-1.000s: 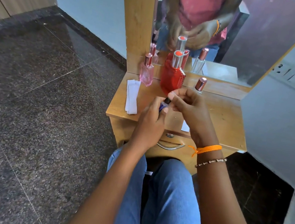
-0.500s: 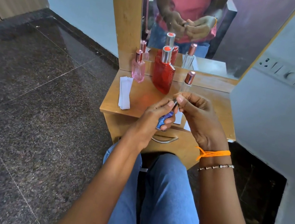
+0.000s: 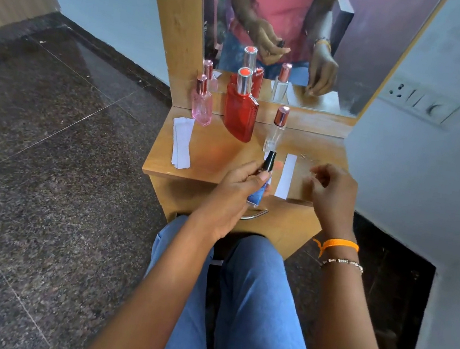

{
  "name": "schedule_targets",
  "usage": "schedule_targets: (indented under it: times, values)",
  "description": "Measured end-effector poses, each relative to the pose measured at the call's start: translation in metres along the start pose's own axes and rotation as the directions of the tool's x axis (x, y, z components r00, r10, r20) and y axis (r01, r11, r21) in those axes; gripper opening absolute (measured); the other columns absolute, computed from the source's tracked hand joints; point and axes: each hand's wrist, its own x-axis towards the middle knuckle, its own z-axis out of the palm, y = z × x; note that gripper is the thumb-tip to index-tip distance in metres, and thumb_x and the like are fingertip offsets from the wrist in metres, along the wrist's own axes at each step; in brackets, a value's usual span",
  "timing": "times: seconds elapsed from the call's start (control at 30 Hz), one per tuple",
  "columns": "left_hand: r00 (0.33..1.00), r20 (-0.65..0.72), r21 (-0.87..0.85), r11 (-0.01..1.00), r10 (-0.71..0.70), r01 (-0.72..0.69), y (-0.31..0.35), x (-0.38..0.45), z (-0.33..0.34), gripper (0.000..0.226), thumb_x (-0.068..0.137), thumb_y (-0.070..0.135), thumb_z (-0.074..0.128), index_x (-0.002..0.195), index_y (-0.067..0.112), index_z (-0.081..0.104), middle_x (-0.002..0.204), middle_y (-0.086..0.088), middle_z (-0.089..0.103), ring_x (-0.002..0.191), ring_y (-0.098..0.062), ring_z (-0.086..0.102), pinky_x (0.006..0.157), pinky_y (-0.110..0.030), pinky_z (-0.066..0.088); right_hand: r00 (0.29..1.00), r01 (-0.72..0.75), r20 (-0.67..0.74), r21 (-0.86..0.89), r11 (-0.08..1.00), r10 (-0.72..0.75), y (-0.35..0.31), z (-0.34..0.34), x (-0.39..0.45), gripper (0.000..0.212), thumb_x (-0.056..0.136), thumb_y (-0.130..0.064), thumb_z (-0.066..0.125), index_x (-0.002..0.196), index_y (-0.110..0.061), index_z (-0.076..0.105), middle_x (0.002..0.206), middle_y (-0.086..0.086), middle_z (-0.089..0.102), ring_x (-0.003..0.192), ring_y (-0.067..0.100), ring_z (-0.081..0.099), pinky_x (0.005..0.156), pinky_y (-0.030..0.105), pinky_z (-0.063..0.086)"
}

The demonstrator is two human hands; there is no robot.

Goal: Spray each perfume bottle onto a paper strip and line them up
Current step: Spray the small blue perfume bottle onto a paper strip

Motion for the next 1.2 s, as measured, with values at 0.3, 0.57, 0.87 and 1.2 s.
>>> schedule_targets:
  times: [0.3,0.57,0.87,1.2]
  values:
    - [0.99,-0.13,0.16,0.986,0.058,-0.037,0.0,0.015,0.002,0.028,0.091,0.006,0.054,0.119,0.008,0.059,0.098,-0.001,0.063,0.093,-0.013,0.057,0.086,-0.031,0.047,0.997,0.059,-0.051,-0.056,0.997,-0.062,-0.001,0.0,0.0,0.028,0.084,-0.01,0.065,0.112,-0.009,0.062,0.091,0.009,0.055,0.079,0.021,0.052,0.075,0.032,0.044]
    - [0.981,-0.155,0.225,0.971,0.12,-0.083,0.013,0.037,0.014,0.039,0.086,0.007,0.062,0.124,0.009,0.053,0.095,-0.002,0.066,0.092,-0.011,0.064,0.083,-0.023,0.054,0.901,0.01,0.383,0.449,0.893,-0.203,-0.034,-0.025,-0.002,0.033,0.087,-0.019,0.065,0.119,-0.022,0.058,0.099,0.006,0.066,0.083,0.011,0.06,0.078,0.025,0.052]
    - [0.93,-0.017,0.955,0.282,0.366,-0.094,-0.005,0.061,0.015,0.032,0.09,0.017,0.055,0.122,0.019,0.059,0.119,-0.006,0.051,0.107,-0.026,0.045,0.091,-0.035,0.04,0.944,-0.047,0.317,0.414,0.909,-0.095,-0.015,-0.032,0.005,0.031,0.086,-0.005,0.064,0.115,-0.012,0.058,0.099,0.015,0.066,0.083,0.021,0.063,0.07,0.028,0.053]
    - [0.965,0.021,0.999,-0.037,0.262,-0.012,-0.027,0.075,0.025,0.038,0.095,0.025,0.048,0.133,0.022,0.047,0.132,-0.008,0.039,0.118,-0.03,0.033,0.091,-0.039,0.026,0.951,-0.097,0.297,0.543,0.834,-0.083,-0.017,-0.038,0.001,0.036,0.089,-0.005,0.059,0.105,-0.036,0.053,0.087,-0.007,0.061,0.082,0.01,0.058,0.077,0.027,0.049]
